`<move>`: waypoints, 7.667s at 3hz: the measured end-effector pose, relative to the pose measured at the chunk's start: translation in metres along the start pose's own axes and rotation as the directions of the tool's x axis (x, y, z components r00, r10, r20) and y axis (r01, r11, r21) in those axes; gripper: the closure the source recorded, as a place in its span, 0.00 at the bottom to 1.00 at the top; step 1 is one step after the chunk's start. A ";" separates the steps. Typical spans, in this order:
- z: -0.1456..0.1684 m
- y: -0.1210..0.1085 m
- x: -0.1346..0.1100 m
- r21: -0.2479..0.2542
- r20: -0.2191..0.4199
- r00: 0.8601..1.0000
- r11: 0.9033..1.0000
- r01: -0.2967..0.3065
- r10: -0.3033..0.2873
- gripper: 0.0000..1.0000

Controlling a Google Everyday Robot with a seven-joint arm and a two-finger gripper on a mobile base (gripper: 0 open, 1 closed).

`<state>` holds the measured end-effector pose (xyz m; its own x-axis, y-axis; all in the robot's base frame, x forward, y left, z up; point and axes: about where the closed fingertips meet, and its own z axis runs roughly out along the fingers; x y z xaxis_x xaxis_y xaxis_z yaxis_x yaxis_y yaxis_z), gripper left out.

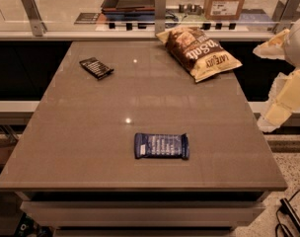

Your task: Pick rxbar blueberry

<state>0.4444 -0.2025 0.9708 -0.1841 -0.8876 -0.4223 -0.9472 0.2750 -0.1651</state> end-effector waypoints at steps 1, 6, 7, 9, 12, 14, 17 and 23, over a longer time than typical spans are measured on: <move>0.009 0.005 0.001 0.015 0.099 0.995 1.000 -0.002 0.000 0.00; 0.136 0.048 -0.009 0.002 0.401 0.915 0.999 -0.055 0.049 0.00; 0.156 0.050 -0.021 -0.032 0.444 0.895 0.999 -0.043 0.052 0.00; 0.177 0.051 -0.039 -0.072 0.493 0.869 0.997 -0.018 0.051 0.00; 0.195 0.059 -0.059 -0.125 0.506 0.862 0.992 0.031 0.037 0.18; 0.194 0.060 -0.062 -0.125 0.506 0.862 0.992 0.037 0.031 0.64; 0.193 0.060 -0.064 -0.125 0.506 0.862 0.991 0.038 0.030 1.00; 0.101 -0.021 -0.089 0.066 0.591 0.804 0.997 0.039 -0.070 1.00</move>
Offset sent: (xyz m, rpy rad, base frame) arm -0.0163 0.0122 -0.0415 0.3195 -0.1569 0.0280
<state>0.5068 -0.0920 0.9211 0.0740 -0.5144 -0.8543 -0.9343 0.2637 -0.2397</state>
